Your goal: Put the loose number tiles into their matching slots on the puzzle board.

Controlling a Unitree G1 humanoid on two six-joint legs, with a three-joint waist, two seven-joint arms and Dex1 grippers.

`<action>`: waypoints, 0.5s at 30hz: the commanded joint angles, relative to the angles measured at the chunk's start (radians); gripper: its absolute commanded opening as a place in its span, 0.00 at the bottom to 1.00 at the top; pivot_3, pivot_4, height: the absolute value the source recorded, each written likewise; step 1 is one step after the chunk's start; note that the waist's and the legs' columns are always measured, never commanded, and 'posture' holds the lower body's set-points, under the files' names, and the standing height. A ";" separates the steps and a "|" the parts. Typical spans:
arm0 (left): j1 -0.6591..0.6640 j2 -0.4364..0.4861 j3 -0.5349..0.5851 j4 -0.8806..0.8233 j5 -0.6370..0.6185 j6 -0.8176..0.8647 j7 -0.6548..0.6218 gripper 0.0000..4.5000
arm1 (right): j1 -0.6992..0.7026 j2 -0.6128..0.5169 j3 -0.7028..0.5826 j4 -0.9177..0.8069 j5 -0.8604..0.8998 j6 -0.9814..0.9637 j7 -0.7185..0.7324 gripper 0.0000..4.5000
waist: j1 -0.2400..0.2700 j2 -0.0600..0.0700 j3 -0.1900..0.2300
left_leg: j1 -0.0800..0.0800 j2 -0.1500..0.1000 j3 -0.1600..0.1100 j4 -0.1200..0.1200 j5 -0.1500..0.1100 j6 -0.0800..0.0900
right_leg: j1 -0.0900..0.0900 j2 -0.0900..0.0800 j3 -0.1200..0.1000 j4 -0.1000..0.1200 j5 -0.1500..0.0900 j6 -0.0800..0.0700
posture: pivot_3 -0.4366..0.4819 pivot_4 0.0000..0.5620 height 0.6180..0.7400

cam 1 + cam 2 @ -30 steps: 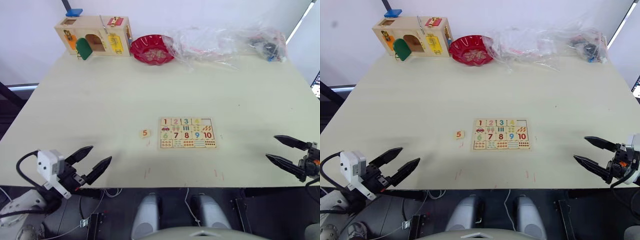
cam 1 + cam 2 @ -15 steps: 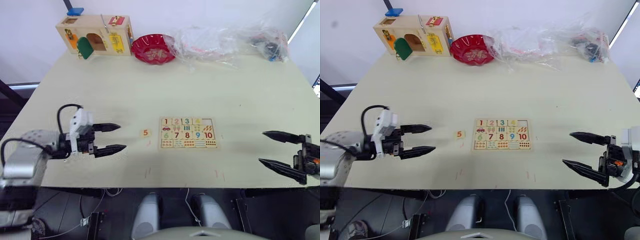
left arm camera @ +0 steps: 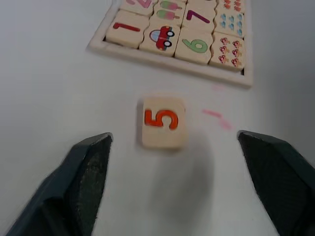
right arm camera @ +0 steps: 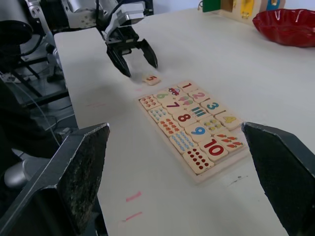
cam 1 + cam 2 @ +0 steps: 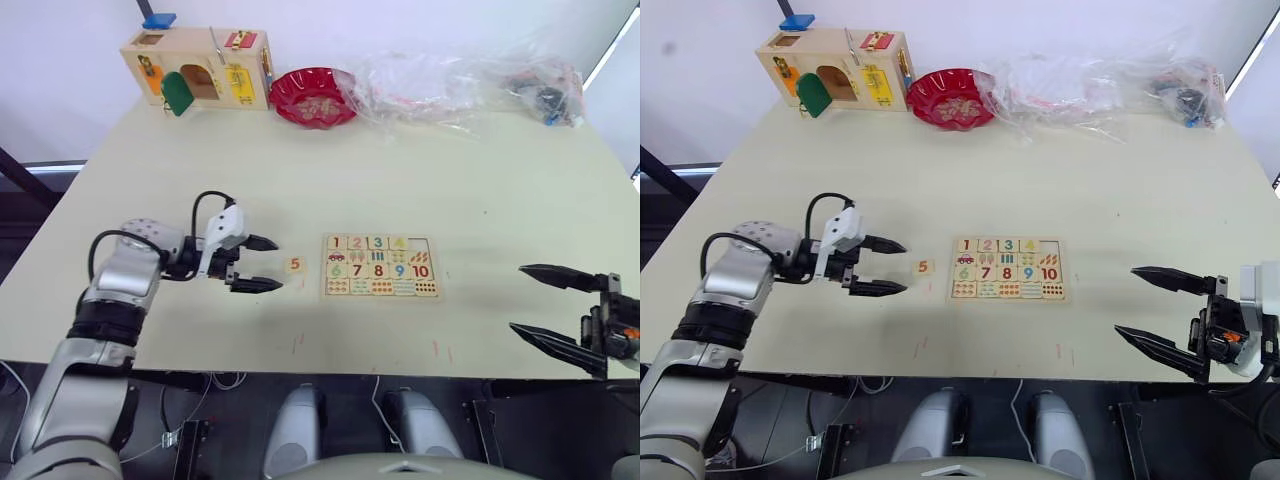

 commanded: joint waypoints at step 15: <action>-0.018 -0.025 -0.015 -0.008 0.074 -0.021 0.047 0.76 | 0.018 0.038 -0.003 -0.039 -0.019 -0.053 -0.036 1.00 | 0.004 0.000 0.000 | 0.000 0.000 -0.002 0.000 0.000 0.000 | 0.000 0.000 -0.001 0.001 0.000 0.000 | 0.48 0.27 1.00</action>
